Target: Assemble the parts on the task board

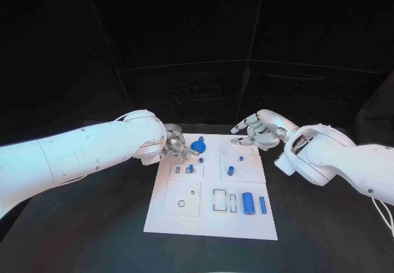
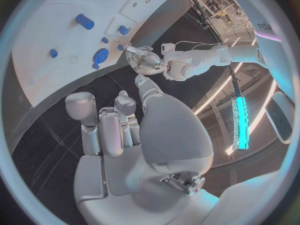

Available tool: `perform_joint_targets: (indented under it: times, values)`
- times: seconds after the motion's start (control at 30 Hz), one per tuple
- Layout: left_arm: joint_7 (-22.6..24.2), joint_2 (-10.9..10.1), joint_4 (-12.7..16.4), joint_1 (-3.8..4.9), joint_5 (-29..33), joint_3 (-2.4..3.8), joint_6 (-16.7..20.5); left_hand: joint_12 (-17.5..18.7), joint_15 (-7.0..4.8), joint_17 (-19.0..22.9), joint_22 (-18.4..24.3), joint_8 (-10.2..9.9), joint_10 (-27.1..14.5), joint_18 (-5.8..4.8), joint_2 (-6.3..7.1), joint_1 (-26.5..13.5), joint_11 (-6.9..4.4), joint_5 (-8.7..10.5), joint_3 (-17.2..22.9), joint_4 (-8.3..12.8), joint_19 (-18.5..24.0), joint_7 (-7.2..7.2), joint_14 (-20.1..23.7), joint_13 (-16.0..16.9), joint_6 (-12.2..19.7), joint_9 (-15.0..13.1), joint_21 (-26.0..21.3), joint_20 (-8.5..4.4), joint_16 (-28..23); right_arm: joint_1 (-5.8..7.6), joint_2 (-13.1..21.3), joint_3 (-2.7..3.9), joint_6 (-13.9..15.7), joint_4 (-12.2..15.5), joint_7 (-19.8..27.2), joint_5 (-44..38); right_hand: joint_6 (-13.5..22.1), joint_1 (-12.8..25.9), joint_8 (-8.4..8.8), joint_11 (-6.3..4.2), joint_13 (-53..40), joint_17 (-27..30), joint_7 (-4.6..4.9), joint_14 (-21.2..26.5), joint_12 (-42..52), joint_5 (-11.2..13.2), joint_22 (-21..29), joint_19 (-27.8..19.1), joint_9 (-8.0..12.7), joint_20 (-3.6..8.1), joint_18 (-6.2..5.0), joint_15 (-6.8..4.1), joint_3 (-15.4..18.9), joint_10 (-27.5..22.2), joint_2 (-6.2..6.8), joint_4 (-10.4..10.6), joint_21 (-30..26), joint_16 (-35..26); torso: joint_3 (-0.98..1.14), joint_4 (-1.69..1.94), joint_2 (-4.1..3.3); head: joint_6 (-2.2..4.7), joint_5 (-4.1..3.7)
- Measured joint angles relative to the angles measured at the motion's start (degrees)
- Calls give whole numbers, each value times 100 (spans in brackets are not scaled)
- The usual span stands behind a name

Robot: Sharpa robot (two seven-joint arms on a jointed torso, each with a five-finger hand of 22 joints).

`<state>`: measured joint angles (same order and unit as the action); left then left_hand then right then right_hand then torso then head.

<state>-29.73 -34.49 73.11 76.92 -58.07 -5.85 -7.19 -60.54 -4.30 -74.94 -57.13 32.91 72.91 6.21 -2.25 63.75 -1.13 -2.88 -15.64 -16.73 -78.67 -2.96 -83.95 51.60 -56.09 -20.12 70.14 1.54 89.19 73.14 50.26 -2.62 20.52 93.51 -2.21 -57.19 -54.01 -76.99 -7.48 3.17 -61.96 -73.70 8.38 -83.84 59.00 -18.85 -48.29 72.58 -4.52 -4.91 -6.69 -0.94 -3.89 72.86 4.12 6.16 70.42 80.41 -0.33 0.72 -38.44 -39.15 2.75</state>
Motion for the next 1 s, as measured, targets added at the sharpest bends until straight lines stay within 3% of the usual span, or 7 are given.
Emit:
perform_joint_targets:
  times: [0.4,1.0]
  values:
    - [-134,308,-266,3,-118,-77,-450,-65,0,0,-189,63,20,0,8,57,-20,0,11,23,0,0,0,97,41,-64,115,0,46,0,-34,-1,-61,-38,-25,7,0,0,-28,0,32,6,0,-21,-27,-193,32,0,6,0,1,-21,37,0,0,37,-36,-22,-4,0,-10,-14,-16]
    - [-245,437,-372,2,-149,-136,-845,-160,1,1,-332,151,40,0,-92,158,0,0,59,38,-19,12,0,193,53,-123,229,20,46,0,-64,-1,-111,-95,-58,5,0,0,-28,0,40,5,0,-21,-27,-217,47,0,5,0,1,-20,37,1,0,37,-58,-21,-8,6,-18,-55,-5]
